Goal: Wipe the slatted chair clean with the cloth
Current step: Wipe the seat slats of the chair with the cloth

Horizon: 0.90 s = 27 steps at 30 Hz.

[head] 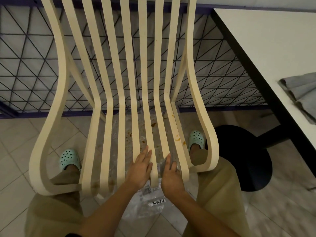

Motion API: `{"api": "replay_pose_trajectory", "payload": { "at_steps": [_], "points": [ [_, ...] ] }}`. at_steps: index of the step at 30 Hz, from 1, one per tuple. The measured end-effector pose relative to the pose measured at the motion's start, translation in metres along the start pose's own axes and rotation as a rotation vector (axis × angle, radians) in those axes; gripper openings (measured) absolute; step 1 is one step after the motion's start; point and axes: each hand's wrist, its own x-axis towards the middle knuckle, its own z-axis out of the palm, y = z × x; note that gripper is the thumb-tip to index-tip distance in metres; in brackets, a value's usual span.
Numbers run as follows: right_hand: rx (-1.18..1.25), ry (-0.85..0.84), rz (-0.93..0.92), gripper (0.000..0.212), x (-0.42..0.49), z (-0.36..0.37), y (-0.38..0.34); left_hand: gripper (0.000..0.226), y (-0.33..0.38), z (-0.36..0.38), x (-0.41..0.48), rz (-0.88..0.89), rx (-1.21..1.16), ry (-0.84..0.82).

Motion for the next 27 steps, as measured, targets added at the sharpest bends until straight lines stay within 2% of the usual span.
{"api": "replay_pose_trajectory", "payload": {
  "at_steps": [8,17,21,27],
  "points": [
    [-0.004,-0.049,0.031,0.087,0.019,-0.006,-0.006,0.052,-0.005,-0.008,0.019,0.025,-0.032,0.002],
    [-0.011,-0.024,0.031,0.088,0.056,-0.015,-0.013,0.053,-0.04,-0.024,0.061,0.091,0.137,-0.017],
    [-0.026,0.002,0.042,0.084,0.073,-0.017,-0.017,0.062,-0.057,-0.031,0.075,0.162,0.244,-0.016],
    [-0.052,0.023,0.05,0.083,0.103,-0.019,-0.02,0.065,-0.07,-0.038,0.097,0.105,0.264,0.047]
  ]
}}
